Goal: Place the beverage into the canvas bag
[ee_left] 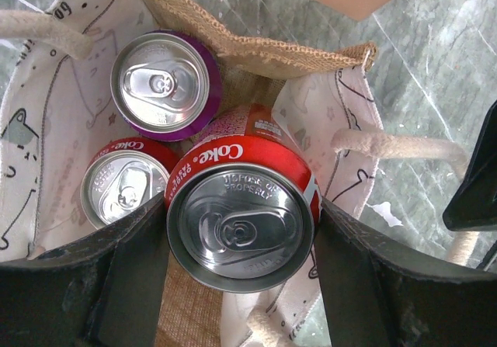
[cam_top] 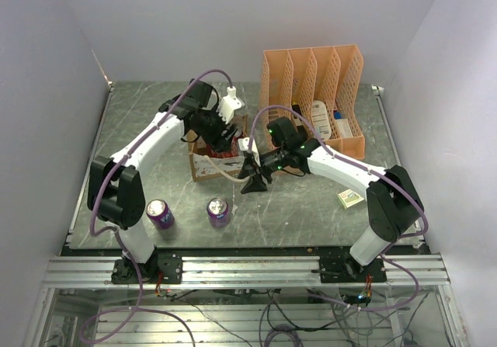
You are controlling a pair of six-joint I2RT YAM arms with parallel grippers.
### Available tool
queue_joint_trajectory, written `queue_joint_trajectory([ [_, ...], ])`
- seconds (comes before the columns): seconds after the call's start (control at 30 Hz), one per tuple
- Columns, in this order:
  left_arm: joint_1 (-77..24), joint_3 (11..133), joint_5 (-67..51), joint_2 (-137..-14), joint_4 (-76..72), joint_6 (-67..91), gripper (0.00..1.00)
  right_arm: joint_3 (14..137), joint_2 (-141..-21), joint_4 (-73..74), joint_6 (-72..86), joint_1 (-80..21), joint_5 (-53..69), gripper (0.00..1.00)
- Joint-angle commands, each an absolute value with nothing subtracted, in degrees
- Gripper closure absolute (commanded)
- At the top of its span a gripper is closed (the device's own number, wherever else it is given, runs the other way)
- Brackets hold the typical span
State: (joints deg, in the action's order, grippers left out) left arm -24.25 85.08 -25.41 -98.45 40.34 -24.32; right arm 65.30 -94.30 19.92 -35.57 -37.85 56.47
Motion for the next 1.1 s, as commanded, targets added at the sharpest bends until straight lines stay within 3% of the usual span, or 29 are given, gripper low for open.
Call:
queue_joint_trajectory([
  [0.0, -24.87, 89.48, -25.12, -98.78, 38.15, -27.4, 0.93, 63.81, -93.27, 18.8, -35.31, -37.44, 56.17, 0.49],
  [1.07, -28.86, 88.85, -18.96, -103.58, 38.83, -36.31, 0.84, 63.37, -94.82, 18.21, -36.74, -37.7, 55.2, 0.51],
])
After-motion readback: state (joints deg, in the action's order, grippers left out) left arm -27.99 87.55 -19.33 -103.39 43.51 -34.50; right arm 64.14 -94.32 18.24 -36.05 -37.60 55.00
